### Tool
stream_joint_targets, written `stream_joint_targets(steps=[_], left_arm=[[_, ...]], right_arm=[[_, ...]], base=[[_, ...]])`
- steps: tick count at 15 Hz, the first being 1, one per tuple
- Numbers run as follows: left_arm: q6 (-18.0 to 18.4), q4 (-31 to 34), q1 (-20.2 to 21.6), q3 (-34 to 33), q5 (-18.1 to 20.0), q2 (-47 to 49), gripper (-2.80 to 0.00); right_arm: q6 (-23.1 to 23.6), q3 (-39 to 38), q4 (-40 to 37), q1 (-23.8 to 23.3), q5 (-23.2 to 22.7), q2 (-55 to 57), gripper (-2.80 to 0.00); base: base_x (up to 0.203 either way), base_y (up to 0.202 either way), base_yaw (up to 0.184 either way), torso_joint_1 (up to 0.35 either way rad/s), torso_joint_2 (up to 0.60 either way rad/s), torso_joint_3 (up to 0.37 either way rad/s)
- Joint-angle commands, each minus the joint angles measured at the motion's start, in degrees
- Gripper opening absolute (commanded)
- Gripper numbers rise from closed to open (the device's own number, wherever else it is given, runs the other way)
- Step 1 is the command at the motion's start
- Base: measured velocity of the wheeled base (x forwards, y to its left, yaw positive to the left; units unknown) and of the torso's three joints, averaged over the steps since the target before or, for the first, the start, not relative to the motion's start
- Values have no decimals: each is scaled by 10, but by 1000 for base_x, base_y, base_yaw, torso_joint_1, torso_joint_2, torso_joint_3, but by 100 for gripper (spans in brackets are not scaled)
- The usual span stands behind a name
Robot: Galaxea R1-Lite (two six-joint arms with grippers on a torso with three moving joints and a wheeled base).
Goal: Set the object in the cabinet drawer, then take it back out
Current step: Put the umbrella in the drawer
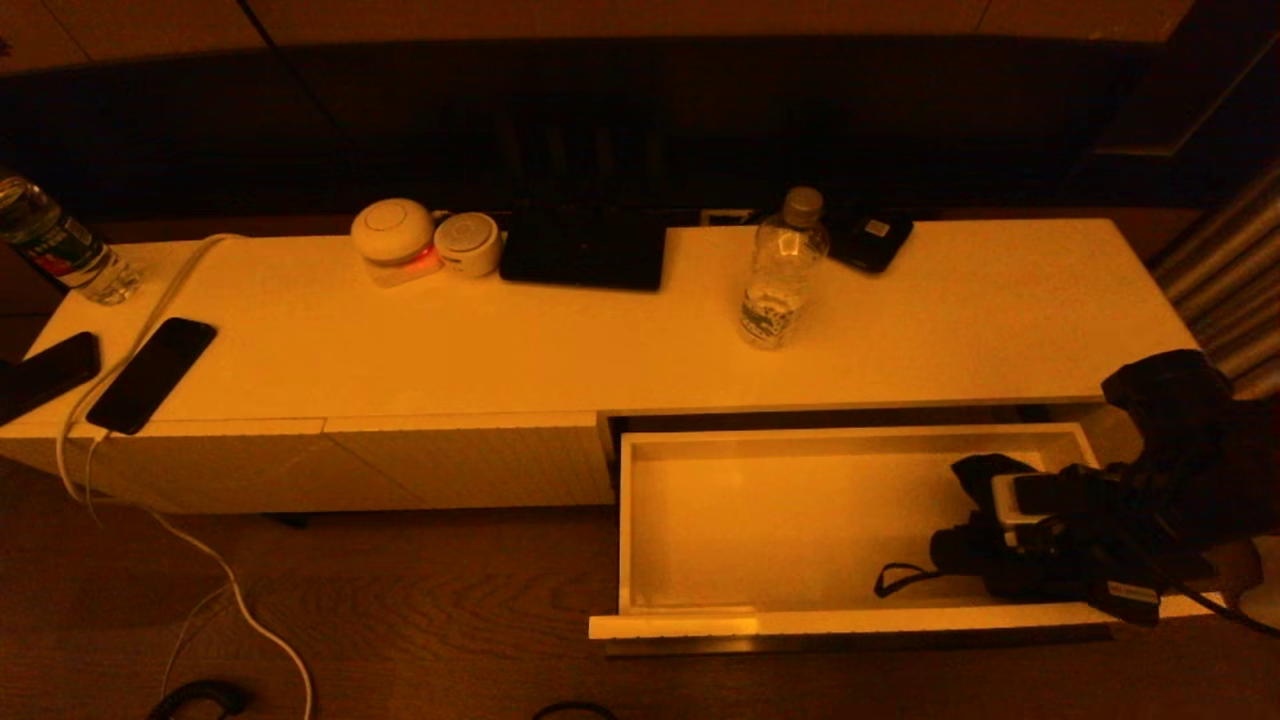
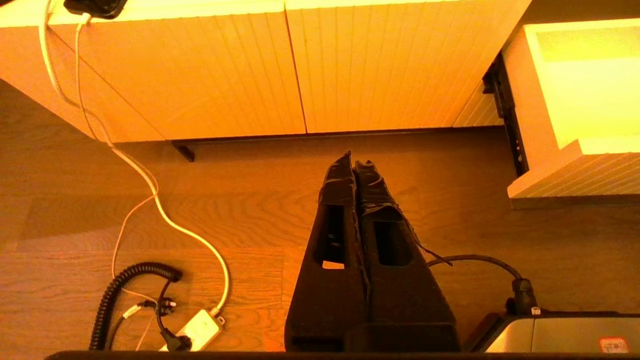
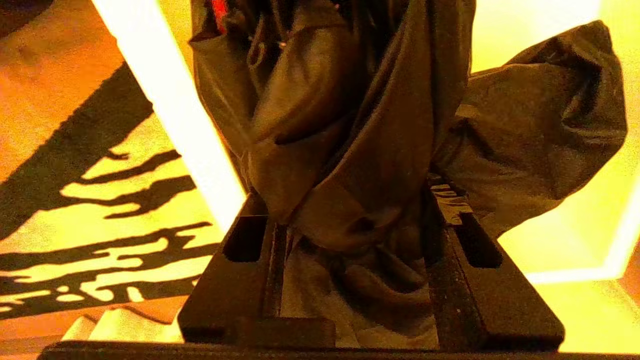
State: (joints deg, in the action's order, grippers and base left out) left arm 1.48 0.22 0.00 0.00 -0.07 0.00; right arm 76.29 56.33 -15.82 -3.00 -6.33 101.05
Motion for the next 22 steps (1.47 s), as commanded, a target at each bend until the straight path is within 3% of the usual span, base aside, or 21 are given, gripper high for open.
stream_joint_targets(steps=[1, 7, 8, 15, 19, 22], left_arm=[[0, 0, 0, 0, 0, 0, -280], [0, 0, 0, 0, 0, 0, -280], [0, 0, 0, 0, 0, 0, -280], [0, 0, 0, 0, 0, 0, -280], [0, 0, 0, 0, 0, 0, -280], [0, 0, 0, 0, 0, 0, -280]], right_arm=[[4, -1, 0, 3, 0, 15, -280], [4, -2, 30, 27, 32, 32, -280], [4, 0, 29, 29, 33, 32, 0], [-29, 2, 18, 38, 28, -19, 0], [-126, 7, 19, 50, -2, -101, 0], [-246, 9, 24, 64, -20, -188, 0]], base=[[0, 0, 0, 0, 0, 0], [0, 0, 0, 0, 0, 0], [0, 0, 0, 0, 0, 0], [0, 0, 0, 0, 0, 0], [0, 0, 0, 0, 0, 0], [0, 0, 0, 0, 0, 0]])
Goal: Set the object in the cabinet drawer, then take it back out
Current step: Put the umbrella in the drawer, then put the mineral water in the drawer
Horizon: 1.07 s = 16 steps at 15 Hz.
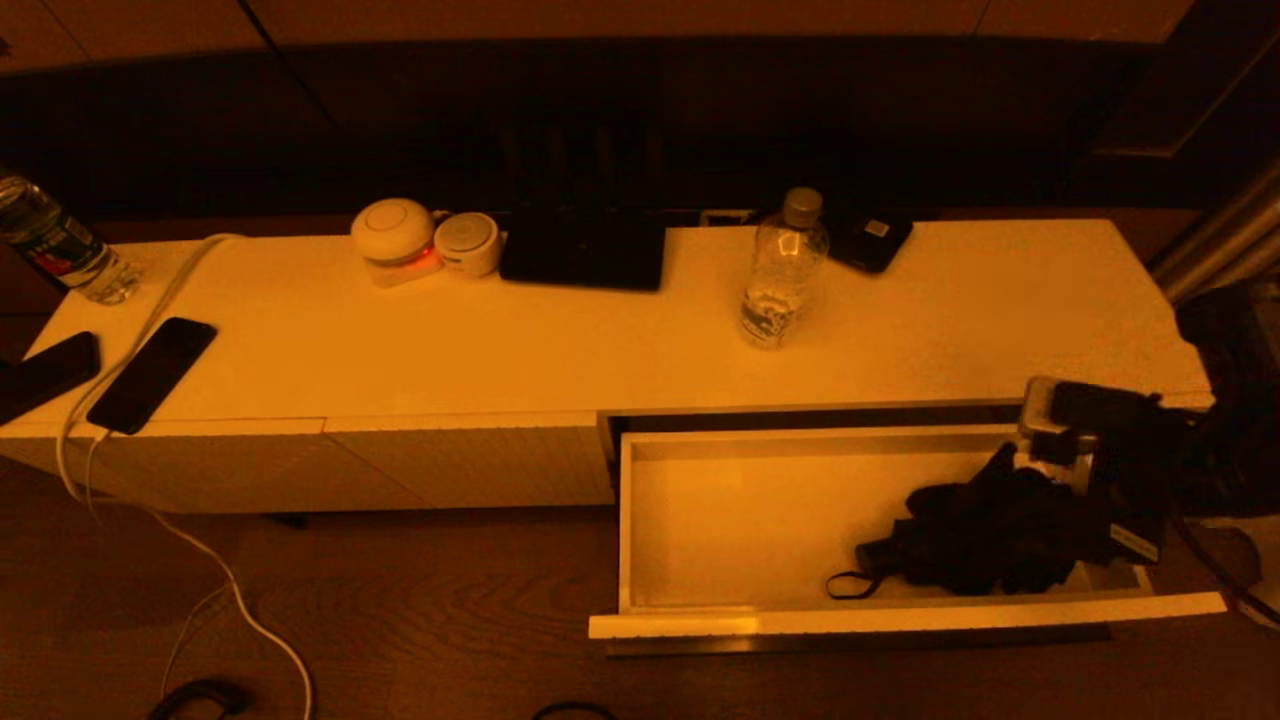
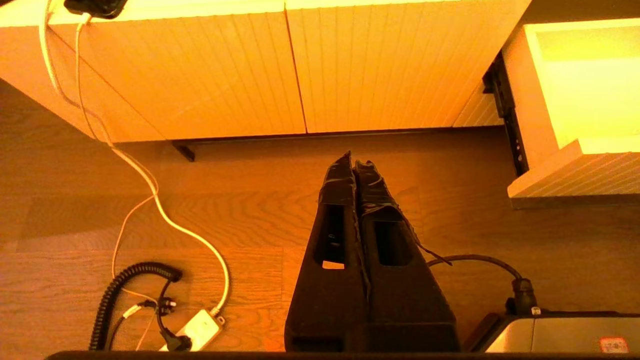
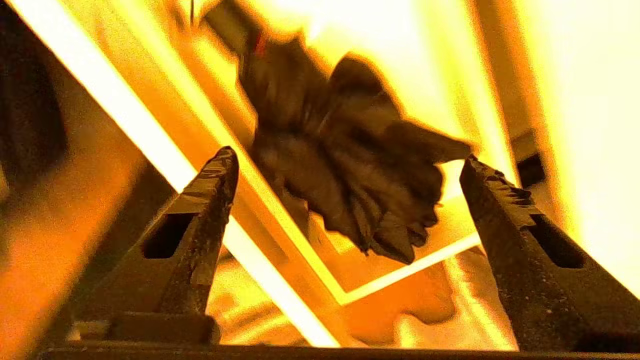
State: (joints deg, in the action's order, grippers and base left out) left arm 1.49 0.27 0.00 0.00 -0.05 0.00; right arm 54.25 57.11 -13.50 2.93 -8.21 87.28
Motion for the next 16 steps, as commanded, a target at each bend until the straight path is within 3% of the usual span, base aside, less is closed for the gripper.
stream_joint_targets(steps=[1, 4, 6, 11, 12, 16], left_arm=[[0, 0, 0, 0, 0, 0, -280], [0, 0, 0, 0, 0, 0, -280], [0, 0, 0, 0, 0, 0, -280], [0, 0, 0, 0, 0, 0, -280], [0, 0, 0, 0, 0, 0, -280], [0, 0, 0, 0, 0, 0, -280]], right_arm=[[-64, 5, 3, 16, -3, -68, 0], [-143, 17, 10, 49, -5, -83, 0], [-225, 50, 10, 62, -5, -65, 0], [-480, 155, 74, 108, 1, 23, 0], [-506, 163, 97, 119, 6, 35, 0], [-520, 147, 278, 175, 95, 102, 0]], base=[[0, 0, 0, 0, 0, 0], [0, 0, 0, 0, 0, 0], [0, 0, 0, 0, 0, 0], [0, 0, 0, 0, 0, 0], [0, 0, 0, 0, 0, 0], [0, 0, 0, 0, 0, 0]])
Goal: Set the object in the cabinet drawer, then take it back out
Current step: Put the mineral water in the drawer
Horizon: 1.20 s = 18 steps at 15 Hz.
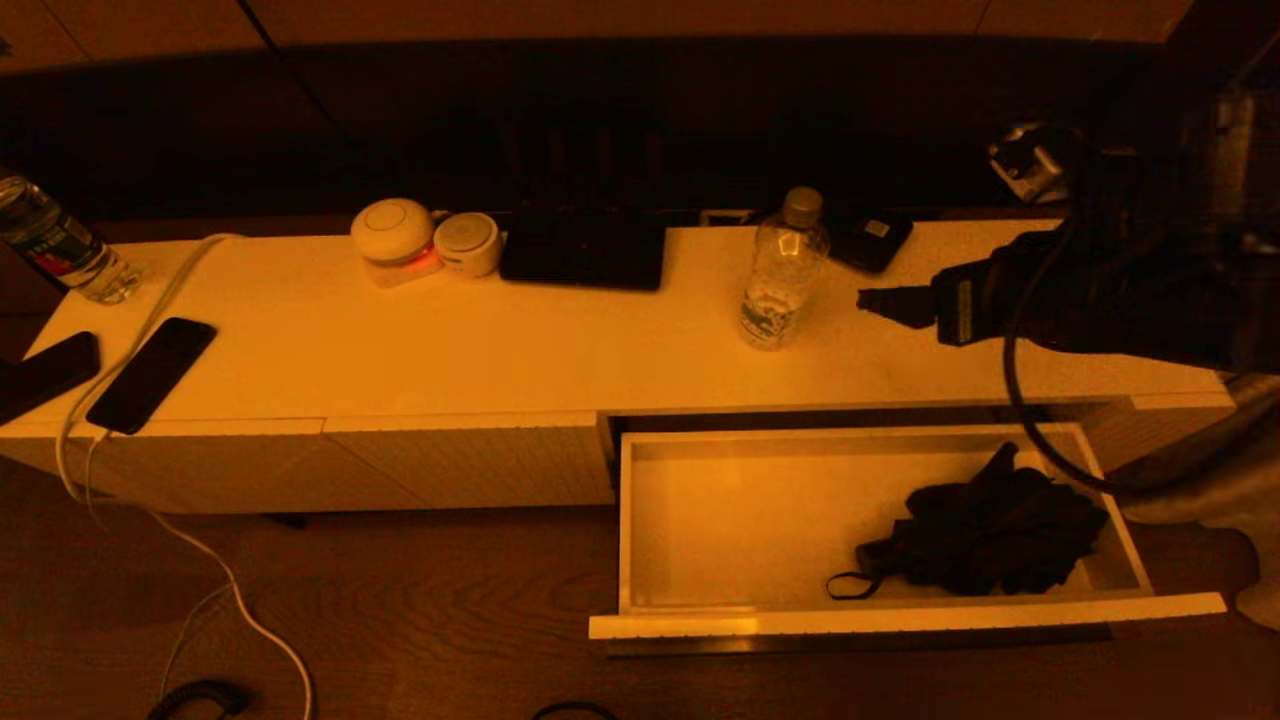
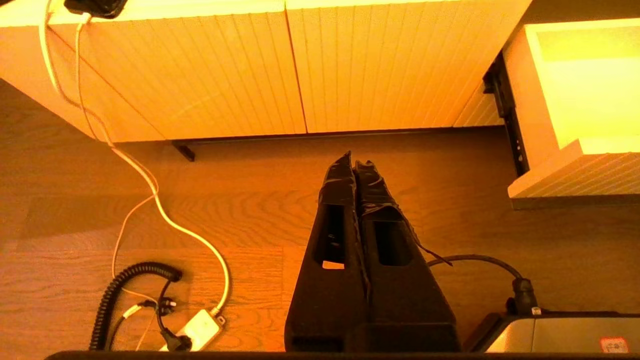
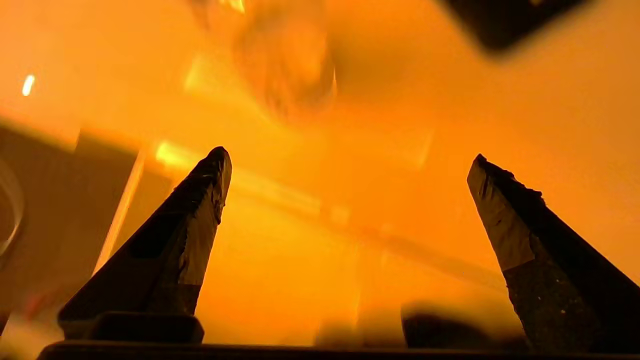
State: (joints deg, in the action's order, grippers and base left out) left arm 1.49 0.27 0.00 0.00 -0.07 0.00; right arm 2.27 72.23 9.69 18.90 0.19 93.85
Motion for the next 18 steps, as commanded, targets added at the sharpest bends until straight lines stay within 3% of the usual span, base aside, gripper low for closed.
stream_joint_targets(steps=[1, 4, 8, 14, 18], left_arm=[[0, 0, 0, 0, 0, 0, -280], [0, 0, 0, 0, 0, 0, -280], [0, 0, 0, 0, 0, 0, -280], [0, 0, 0, 0, 0, 0, -280], [0, 0, 0, 0, 0, 0, -280]], right_arm=[[-1, -19, 88, 33, 27, 46, 0], [-1, -45, 193, 66, 60, 67, 0], [2, -59, 270, 90, 78, 100, 0], [10, -19, 371, 90, 109, 203, 0], [45, 12, 423, 85, 134, 245, 0]], base=[[0, 0, 0, 0, 0, 0], [0, 0, 0, 0, 0, 0], [0, 0, 0, 0, 0, 0], [0, 0, 0, 0, 0, 0], [0, 0, 0, 0, 0, 0]])
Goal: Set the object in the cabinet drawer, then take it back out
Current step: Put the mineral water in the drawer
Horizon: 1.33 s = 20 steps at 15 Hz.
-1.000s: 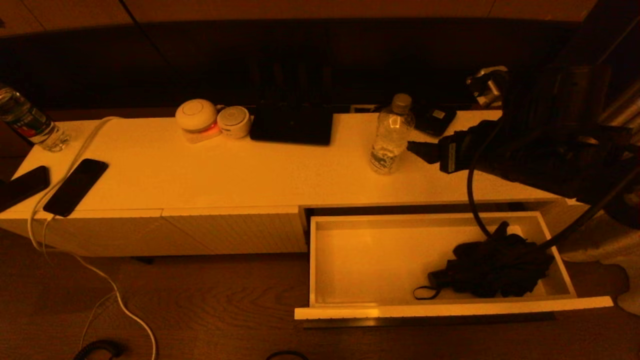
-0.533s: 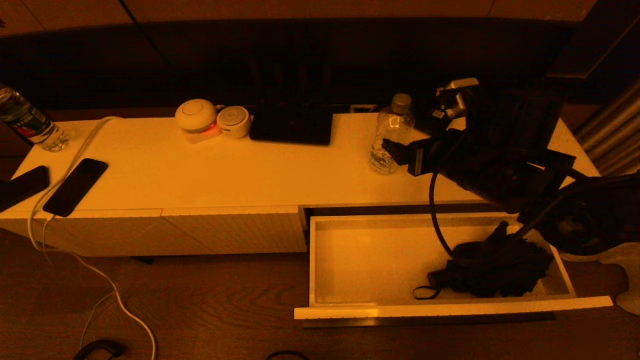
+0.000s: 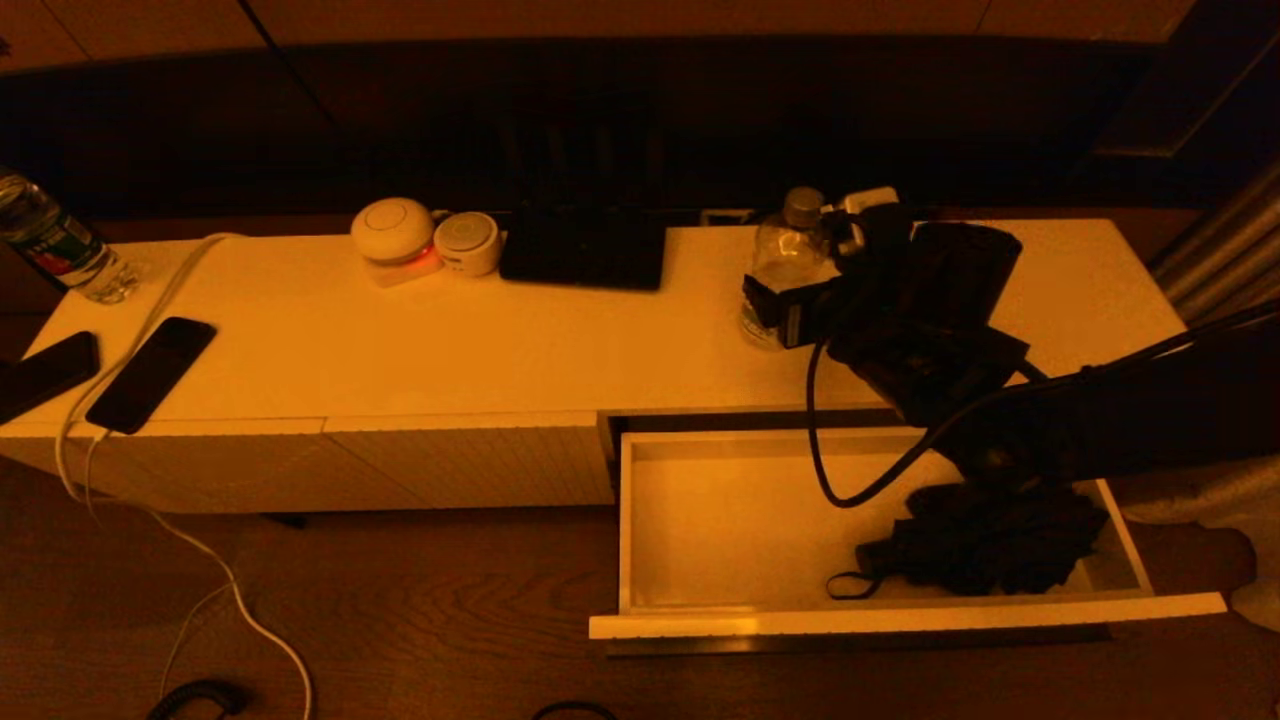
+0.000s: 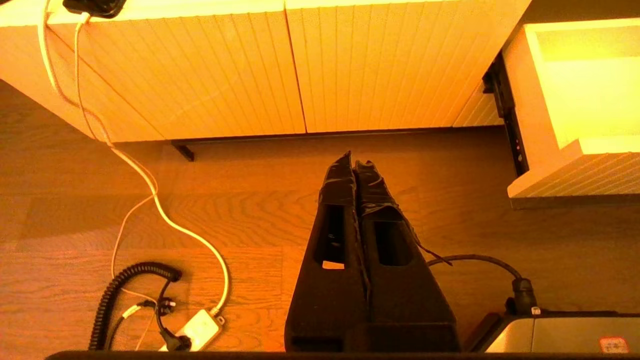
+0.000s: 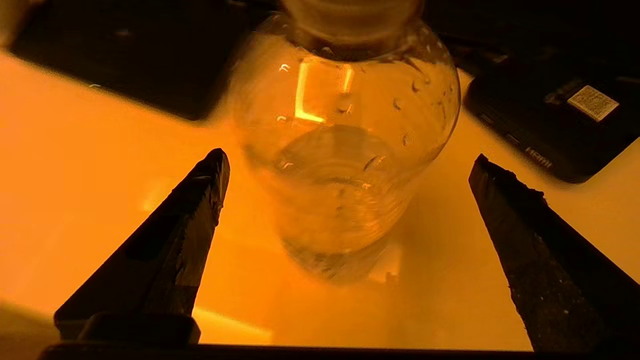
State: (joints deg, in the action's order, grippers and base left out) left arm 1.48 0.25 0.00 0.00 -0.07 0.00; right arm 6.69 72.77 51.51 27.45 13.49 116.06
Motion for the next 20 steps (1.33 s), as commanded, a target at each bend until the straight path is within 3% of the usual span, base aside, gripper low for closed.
stream_joint_targets(steps=[1, 9, 18, 19, 20], left_arm=[[0, 0, 0, 0, 0, 0, -280], [0, 0, 0, 0, 0, 0, -280], [0, 0, 0, 0, 0, 0, -280], [0, 0, 0, 0, 0, 0, -280], [0, 0, 0, 0, 0, 0, -280]], right_arm=[[4, 20, 11, -1, 4, 42, 0], [29, 142, 35, -2, 30, 116, 0], [37, 179, 35, -18, 57, 147, 0], [39, 179, 34, -18, 59, 145, -280], [44, 177, 33, -18, 59, 143, -280]], base=[[0, 0, 0, 0, 0, 0], [0, 0, 0, 0, 0, 0], [0, 0, 0, 0, 0, 0], [0, 0, 0, 0, 0, 0], [0, 0, 0, 0, 0, 0]])
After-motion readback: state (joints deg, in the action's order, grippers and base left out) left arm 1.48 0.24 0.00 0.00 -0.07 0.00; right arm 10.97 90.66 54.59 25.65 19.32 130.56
